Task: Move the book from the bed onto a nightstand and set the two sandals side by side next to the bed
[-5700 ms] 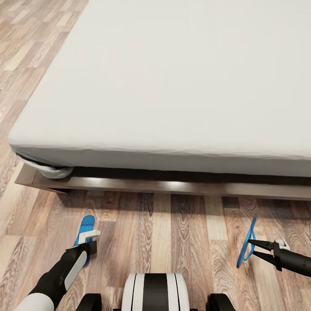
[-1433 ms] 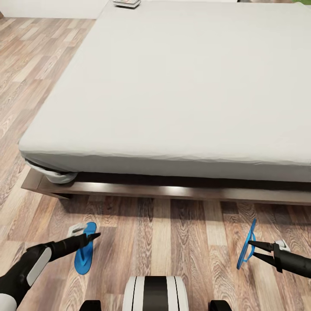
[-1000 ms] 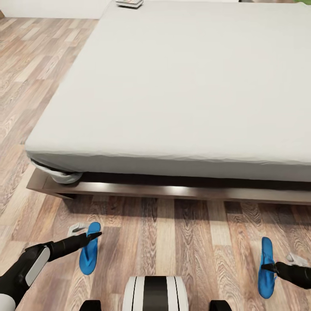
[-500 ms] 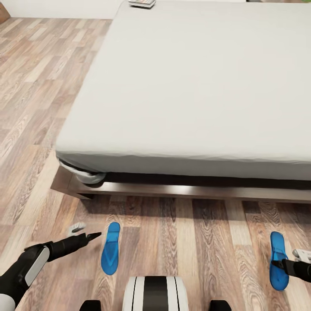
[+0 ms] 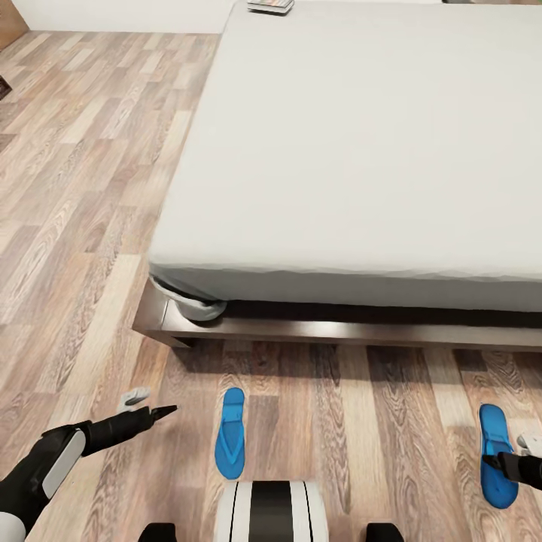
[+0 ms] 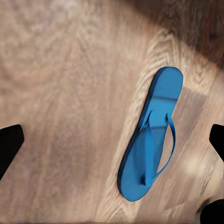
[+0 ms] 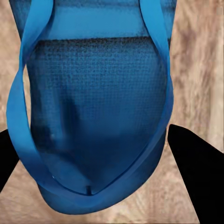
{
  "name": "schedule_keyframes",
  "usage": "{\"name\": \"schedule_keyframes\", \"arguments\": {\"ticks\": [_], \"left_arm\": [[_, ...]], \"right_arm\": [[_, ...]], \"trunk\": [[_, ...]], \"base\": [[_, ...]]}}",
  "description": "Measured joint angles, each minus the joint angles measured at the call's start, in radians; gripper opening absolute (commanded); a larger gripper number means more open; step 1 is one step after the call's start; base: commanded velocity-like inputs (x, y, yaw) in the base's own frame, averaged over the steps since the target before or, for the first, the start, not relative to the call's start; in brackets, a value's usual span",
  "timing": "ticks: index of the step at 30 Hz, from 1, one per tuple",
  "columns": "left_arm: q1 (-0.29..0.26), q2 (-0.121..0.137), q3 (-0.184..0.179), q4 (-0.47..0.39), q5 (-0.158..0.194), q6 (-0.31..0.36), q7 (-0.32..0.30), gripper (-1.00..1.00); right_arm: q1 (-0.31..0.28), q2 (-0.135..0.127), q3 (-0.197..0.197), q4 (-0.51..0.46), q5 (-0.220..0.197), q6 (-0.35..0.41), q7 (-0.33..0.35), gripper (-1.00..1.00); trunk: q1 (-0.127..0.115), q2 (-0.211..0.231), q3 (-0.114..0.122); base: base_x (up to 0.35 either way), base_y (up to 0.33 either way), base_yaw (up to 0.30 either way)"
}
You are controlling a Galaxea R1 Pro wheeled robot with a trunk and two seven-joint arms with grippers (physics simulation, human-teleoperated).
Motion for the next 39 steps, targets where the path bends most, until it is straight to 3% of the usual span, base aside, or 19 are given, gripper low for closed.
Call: {"name": "schedule_keyframes", "arguments": {"ticks": [2, 7, 13, 19, 21, 24, 26, 28, 32, 39], "left_arm": [[0.000, 0.000, 0.000, 0.000, 0.000, 0.000, 0.000, 1.00], [0.000, 0.000, 0.000, 0.000, 0.000, 0.000, 0.000, 1.00], [0.000, 0.000, 0.000, 0.000, 0.000, 0.000, 0.000, 1.00], [0.000, -0.001, -0.001, 0.000, 0.000, 0.000, 0.000, 1.00], [0.000, -0.002, -0.002, 0.000, -0.001, 0.000, 0.000, 1.00], [0.000, -0.003, -0.003, 0.000, -0.001, 0.000, 0.000, 1.00], [0.000, -0.003, -0.003, 0.000, -0.001, 0.000, 0.000, 1.00], [0.000, -0.003, -0.003, 0.000, -0.001, 0.000, 0.000, 1.00], [0.000, -0.003, -0.003, 0.000, -0.001, 0.000, 0.000, 1.00], [0.000, -0.003, -0.003, 0.000, -0.001, 0.000, 0.000, 1.00]], "right_arm": [[-0.002, 0.008, 0.000, -0.001, 0.027, 0.008, -0.158, -1.00], [-0.007, 0.028, 0.000, -0.002, 0.036, 0.016, -0.271, -1.00], [-0.009, 0.037, 0.000, -0.004, 0.037, 0.018, -0.286, -1.00], [-0.012, 0.087, 0.002, -0.017, 0.035, 0.031, -0.287, -1.00], [-0.013, 0.120, 0.002, -0.020, 0.031, 0.044, -0.289, -1.00], [-0.015, 0.201, 0.002, -0.023, 0.044, 0.061, -0.291, -1.00], [-0.016, 0.242, 0.002, -0.025, 0.095, 0.065, -0.292, -1.00], [-0.017, 0.264, 0.002, -0.027, 0.153, 0.066, -0.290, -1.00], [-0.018, 0.278, 0.002, -0.028, 0.197, 0.067, -0.289, -1.00], [-0.018, 0.280, 0.002, -0.029, 0.205, 0.067, -0.287, -1.00]], "trunk": [[0.000, 0.000, 0.000], [0.000, 0.000, 0.000], [0.000, 0.000, 0.000], [0.000, 0.000, 0.000], [0.000, 0.000, 0.000], [0.000, 0.000, 0.000], [0.000, 0.000, 0.000], [0.000, 0.000, 0.000], [0.000, 0.000, 0.000], [0.000, 0.000, 0.000]], "base": [[0.000, 0.320, 0.000], [0.000, 0.320, 0.000], [0.000, 0.320, 0.000], [0.000, 0.320, 0.000], [0.000, 0.320, 0.000], [0.000, 0.320, 0.000], [0.000, 0.320, 0.000], [0.000, 0.320, 0.000], [0.000, 0.320, 0.000], [0.000, 0.320, 0.000]]}}
